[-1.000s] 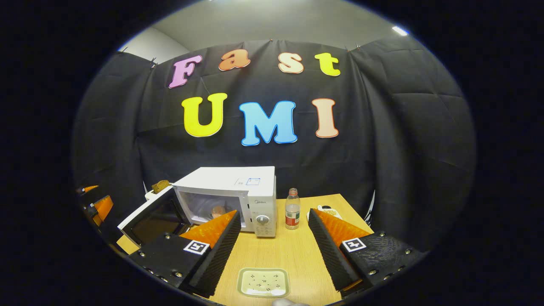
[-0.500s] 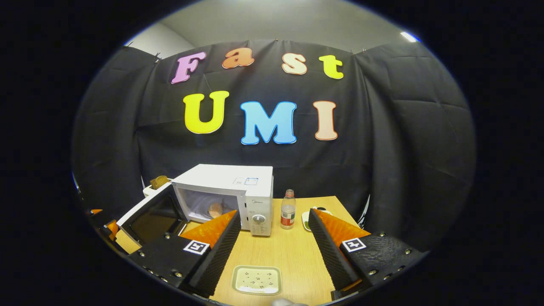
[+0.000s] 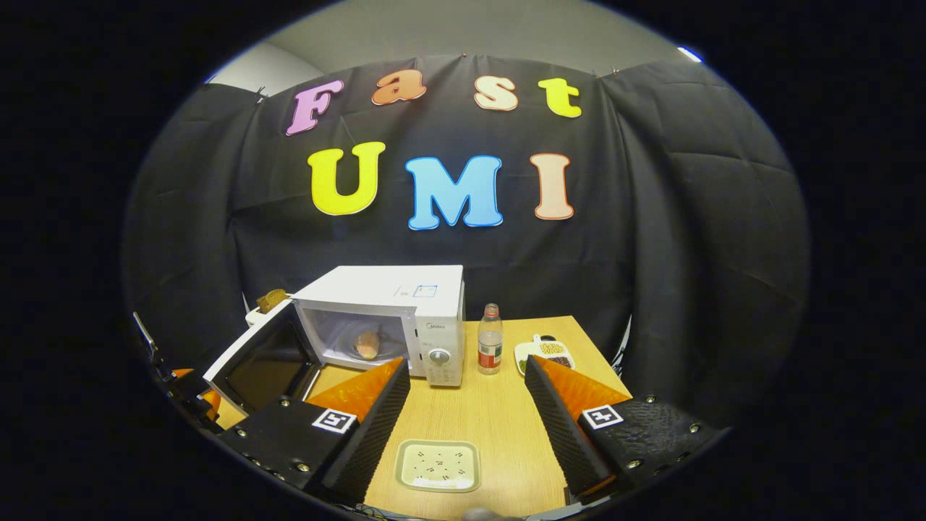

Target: Open the microwave oven with the left hand, put the food in, and close the microwave oven.

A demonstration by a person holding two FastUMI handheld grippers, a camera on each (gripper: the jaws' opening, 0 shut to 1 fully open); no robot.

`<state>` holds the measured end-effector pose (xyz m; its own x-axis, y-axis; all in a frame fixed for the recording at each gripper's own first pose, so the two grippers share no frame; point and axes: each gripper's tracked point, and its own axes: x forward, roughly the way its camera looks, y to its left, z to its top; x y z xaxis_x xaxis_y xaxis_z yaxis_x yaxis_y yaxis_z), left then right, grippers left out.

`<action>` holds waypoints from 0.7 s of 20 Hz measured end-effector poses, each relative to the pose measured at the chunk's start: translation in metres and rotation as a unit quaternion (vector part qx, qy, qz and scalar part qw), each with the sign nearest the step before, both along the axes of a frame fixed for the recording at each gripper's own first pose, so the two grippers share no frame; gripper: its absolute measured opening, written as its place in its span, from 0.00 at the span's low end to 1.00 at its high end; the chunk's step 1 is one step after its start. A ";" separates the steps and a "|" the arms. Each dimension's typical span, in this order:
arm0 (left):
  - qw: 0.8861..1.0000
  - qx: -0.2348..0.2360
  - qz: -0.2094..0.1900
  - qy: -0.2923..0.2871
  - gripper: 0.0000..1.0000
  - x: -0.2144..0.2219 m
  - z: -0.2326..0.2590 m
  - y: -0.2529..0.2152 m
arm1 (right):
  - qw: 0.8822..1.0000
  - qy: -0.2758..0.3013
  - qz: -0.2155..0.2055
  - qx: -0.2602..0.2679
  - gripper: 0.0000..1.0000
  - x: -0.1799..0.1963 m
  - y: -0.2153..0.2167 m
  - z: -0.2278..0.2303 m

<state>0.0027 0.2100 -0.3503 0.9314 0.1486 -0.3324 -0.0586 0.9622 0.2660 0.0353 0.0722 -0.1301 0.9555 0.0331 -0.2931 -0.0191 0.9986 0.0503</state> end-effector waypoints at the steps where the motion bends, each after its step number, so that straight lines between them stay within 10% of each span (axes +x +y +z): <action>1: 1.000 0.000 -0.003 -0.001 0.94 0.002 0.001 -0.006 | 1.000 -0.001 0.000 -0.001 0.98 0.001 -0.003 0.000; 14: 0.998 -0.014 -0.054 -0.013 0.96 0.030 0.012 -0.123 | 1.000 0.029 -0.002 0.004 0.98 -0.007 -0.050 -0.020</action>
<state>0.0323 0.0874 -0.3388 0.9498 0.0378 -0.3107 0.0392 0.9705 0.2380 0.0279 0.0217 -0.1497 0.9373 0.0309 -0.3472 -0.0113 0.9982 0.0584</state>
